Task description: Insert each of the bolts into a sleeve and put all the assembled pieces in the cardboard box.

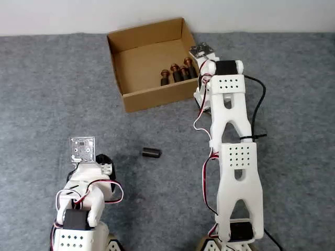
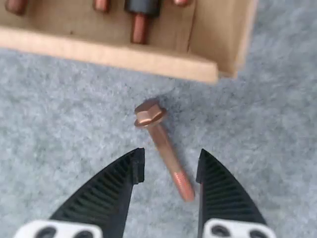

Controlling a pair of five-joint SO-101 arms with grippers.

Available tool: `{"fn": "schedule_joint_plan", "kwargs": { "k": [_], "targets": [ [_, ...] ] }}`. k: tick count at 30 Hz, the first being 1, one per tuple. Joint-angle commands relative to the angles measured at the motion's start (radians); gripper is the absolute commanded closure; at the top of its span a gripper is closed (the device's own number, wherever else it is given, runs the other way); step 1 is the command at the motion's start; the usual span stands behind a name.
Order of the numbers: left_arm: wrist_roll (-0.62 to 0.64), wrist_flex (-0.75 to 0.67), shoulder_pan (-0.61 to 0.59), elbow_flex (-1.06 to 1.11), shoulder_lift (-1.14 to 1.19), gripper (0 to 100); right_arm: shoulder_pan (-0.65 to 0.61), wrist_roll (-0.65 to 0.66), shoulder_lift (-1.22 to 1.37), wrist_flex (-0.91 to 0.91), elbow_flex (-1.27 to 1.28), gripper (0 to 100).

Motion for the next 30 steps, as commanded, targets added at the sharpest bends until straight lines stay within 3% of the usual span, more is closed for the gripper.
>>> {"fn": "schedule_joint_plan", "kwargs": {
  "k": [1,11,15,20,27,30],
  "targets": [
    [-0.005,-0.029,-0.009,-0.004,-0.008,99,0.007,0.009,-0.059,-0.041,0.032,86.1],
    [-0.005,-0.029,-0.009,-0.004,-0.008,99,0.007,0.011,-0.058,-0.217,0.252,86.8],
    [-0.005,-0.029,-0.009,-0.004,-0.008,99,-0.012,0.006,-0.058,-0.249,0.301,99.8],
    [-0.005,-0.029,-0.009,-0.004,-0.008,99,-0.062,-0.003,-0.077,-0.151,0.267,98.8],
    [-0.005,-0.029,-0.009,-0.004,-0.008,99,-0.196,-0.153,-0.085,0.077,0.092,99.1],
    [-0.005,-0.029,-0.009,-0.004,-0.008,99,-0.249,-0.198,-0.090,0.081,0.060,99.1]
  ]
}}
